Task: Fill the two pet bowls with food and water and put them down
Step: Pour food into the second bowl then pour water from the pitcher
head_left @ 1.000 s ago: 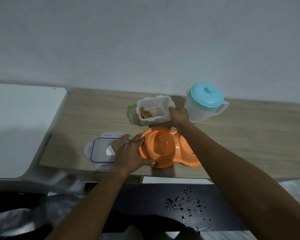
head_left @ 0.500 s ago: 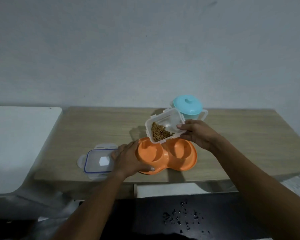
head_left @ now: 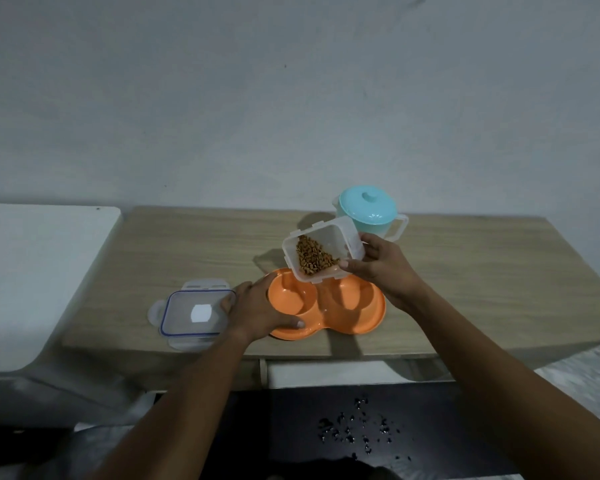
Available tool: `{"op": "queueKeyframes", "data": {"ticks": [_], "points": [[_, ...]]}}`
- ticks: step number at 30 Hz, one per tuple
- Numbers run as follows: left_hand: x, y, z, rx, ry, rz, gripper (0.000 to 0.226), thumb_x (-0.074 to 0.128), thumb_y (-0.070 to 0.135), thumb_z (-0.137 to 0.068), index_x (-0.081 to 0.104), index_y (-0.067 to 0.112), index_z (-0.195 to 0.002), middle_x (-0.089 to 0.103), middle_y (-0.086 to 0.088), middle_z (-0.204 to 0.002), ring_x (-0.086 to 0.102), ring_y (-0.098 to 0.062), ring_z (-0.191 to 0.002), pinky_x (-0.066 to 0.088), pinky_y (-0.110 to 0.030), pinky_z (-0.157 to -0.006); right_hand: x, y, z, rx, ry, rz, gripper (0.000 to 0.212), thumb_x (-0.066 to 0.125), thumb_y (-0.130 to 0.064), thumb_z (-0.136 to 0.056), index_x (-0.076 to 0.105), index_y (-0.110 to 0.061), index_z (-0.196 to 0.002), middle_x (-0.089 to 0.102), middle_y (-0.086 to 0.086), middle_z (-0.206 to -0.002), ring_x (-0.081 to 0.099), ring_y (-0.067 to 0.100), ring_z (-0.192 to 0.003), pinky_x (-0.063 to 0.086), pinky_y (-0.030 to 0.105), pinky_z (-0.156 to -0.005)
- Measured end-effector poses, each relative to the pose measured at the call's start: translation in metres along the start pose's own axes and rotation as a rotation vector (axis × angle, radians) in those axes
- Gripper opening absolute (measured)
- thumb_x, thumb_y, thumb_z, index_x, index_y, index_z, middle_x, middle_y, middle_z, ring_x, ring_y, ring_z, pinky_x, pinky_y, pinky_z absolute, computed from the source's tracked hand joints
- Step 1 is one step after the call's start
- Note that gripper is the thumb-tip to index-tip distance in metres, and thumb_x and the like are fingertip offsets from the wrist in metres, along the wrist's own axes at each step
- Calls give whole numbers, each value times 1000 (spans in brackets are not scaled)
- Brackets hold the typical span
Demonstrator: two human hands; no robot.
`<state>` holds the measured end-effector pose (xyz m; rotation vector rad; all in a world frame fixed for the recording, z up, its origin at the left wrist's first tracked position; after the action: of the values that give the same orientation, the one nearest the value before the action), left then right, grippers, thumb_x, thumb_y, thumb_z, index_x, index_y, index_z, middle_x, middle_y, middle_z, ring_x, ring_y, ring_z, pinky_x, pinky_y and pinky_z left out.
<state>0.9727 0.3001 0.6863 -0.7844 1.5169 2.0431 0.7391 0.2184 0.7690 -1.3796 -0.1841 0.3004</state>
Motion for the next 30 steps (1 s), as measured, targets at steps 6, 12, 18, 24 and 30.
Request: {"op": "queueKeyframes", "data": {"ticks": [6,12,18,24,30], "points": [[-2,3,1,14,-10,-10,116,88,64,-42,37,44,-145,56,3,-132,34,-23,-132,32,-36,-95,9,1,1,-93,-30,117,69,86,1,-72,59,-8,-135,71,10,-125,68,23,-118,58,39,-95],[-1,1,0,13,-23,-8,110,82,71,-37,44,43,-137,58,4,-125,36,-23,-129,37,-45,-102,17,-1,8,-150,-58,174,68,85,4,-73,58,-8,-135,70,5,-128,65,16,-121,57,29,-95],[2,-3,-3,-3,4,-30,107,80,76,-31,46,48,-129,60,5,-120,38,-23,-128,38,-49,-103,21,-3,9,-170,-71,225,66,86,2,-72,61,-16,-131,70,1,-127,64,14,-121,55,29,-99],[1,-3,-2,6,-13,-4,107,82,72,-35,45,46,-132,56,3,-123,36,-23,-129,39,-45,-103,18,-3,9,-165,-67,234,70,87,1,-72,59,-14,-134,68,0,-130,63,13,-123,54,31,-102],[2,-5,-3,10,-17,8,107,81,73,-33,44,49,-131,56,5,-122,36,-23,-130,39,-49,-103,16,-2,12,-173,-56,245,71,88,1,-71,59,-14,-133,68,0,-130,63,14,-124,53,32,-103]]}}
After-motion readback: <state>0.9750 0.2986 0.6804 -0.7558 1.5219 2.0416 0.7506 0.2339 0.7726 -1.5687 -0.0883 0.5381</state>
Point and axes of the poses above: each hand's wrist, its own z-axis away from the middle knuckle, its own x-axis out of the palm, y = z × x, the point moved 5 cm from there along -z, towards the middle knuckle
